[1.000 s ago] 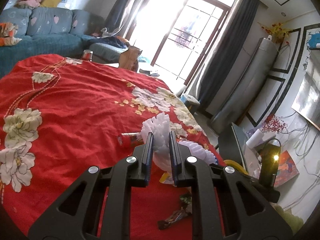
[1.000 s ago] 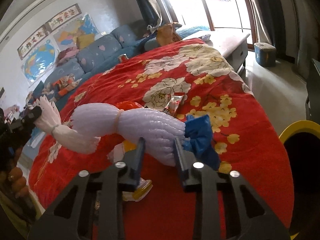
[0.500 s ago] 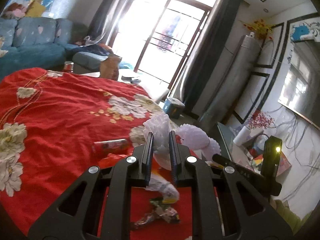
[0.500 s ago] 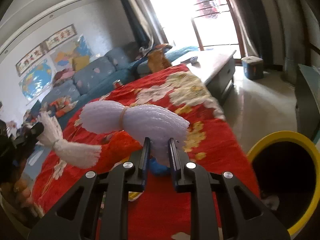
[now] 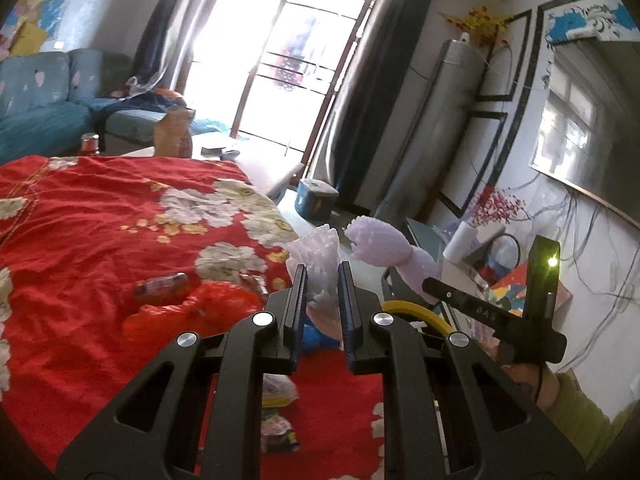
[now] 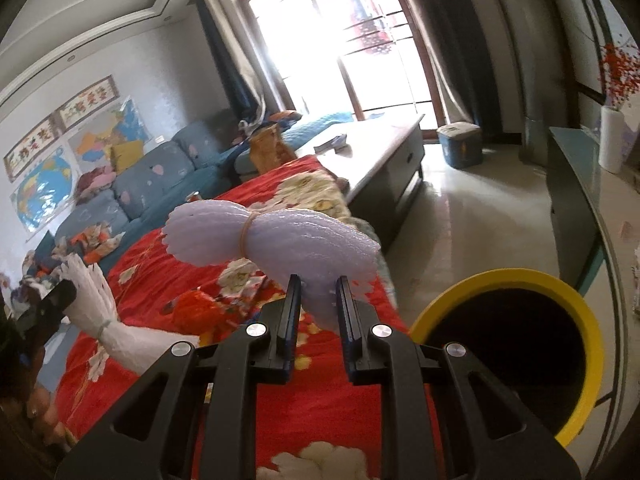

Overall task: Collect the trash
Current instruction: 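Carry the foam net with the right tool while the left tool carries its net to the bin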

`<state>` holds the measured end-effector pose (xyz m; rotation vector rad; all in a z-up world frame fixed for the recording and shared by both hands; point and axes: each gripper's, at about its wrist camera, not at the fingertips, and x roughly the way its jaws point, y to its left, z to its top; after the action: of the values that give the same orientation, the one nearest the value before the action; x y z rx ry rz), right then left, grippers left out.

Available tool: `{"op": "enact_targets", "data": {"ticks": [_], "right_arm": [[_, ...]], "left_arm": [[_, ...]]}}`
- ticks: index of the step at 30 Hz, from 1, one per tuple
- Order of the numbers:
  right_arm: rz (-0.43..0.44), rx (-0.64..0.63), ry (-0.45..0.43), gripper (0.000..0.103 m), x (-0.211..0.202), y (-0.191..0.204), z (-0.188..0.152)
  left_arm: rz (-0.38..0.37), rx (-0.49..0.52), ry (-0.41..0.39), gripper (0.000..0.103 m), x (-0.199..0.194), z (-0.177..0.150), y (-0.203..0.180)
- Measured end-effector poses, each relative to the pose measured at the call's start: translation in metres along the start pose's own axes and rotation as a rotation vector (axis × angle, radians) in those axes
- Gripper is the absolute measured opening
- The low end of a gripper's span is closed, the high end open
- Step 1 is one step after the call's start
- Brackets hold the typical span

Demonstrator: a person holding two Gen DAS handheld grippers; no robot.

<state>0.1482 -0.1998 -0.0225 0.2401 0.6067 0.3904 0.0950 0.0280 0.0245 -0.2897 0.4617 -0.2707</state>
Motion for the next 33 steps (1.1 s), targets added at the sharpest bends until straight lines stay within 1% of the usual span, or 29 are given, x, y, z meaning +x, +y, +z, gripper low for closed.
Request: {"op": "enact_targets", "data": {"ticks": [6, 18, 33], "right_arm": [[-0.044, 0.021, -0.012, 0.017, -0.011, -0.021, -0.001], [-0.133, 0.067, -0.006, 0.017, -0.022, -0.06, -0.017], [-0.256, 0.12, -0.018, 0.017, -0.037, -0.11, -0.028]], "left_arm": [[-0.024, 0.043, 0.021, 0.01, 0.014, -0.005, -0.02], [-0.067, 0.117, 0.063, 0.01, 0.04, -0.014, -0.057], [-0.121, 0.209, 0.122, 0.01, 0.072, -0.029, -0.104]]}}
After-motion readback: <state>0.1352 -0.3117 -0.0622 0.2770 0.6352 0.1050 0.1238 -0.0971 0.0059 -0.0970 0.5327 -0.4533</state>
